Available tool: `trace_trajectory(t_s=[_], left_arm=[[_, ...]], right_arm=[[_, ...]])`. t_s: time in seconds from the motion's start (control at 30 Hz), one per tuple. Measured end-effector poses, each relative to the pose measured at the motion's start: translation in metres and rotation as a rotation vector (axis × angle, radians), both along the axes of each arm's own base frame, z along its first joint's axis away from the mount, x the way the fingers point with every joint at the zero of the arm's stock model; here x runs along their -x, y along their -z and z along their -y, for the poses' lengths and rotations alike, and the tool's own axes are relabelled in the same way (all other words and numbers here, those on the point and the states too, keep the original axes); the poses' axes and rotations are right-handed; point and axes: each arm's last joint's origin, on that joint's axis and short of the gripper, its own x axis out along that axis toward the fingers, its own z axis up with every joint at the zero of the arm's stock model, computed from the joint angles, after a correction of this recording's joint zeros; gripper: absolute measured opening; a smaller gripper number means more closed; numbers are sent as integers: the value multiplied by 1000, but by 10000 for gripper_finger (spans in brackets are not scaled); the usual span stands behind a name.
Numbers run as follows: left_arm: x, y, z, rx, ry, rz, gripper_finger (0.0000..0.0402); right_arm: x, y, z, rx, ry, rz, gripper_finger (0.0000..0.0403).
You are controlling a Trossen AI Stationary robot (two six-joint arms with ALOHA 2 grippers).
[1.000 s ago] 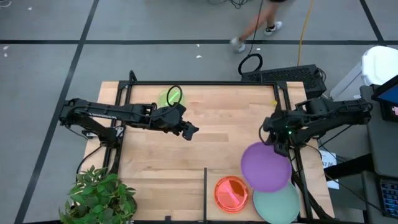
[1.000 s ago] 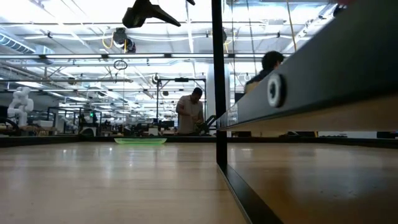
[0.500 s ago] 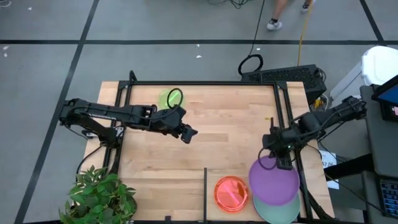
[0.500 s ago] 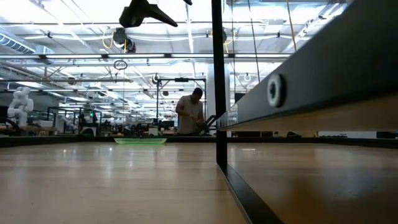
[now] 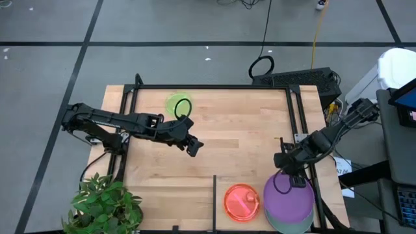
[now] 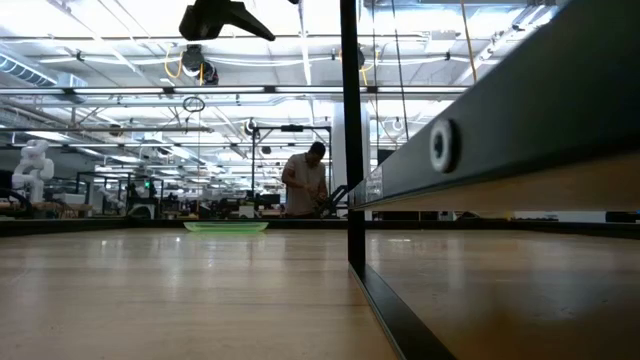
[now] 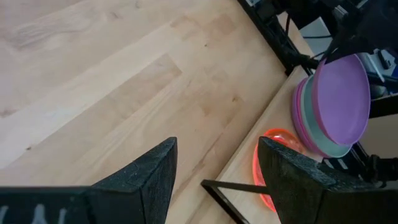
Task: Place and stack plates onto a shelf
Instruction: Stack the purple plate on top of the blue plate on the shelf
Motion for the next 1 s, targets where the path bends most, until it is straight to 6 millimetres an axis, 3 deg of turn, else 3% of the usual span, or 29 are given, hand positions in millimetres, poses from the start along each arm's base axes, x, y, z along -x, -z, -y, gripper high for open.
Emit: trace_trajectory(t_s=[0.27, 1.0], left_arm=[[2, 2, 5, 9, 8, -21, 228], [3, 2, 5, -5, 18, -27, 228]], right_arm=[[2, 9, -15, -48, -48, 41, 0], [6, 33, -32, -95, -159, 107, 0]])
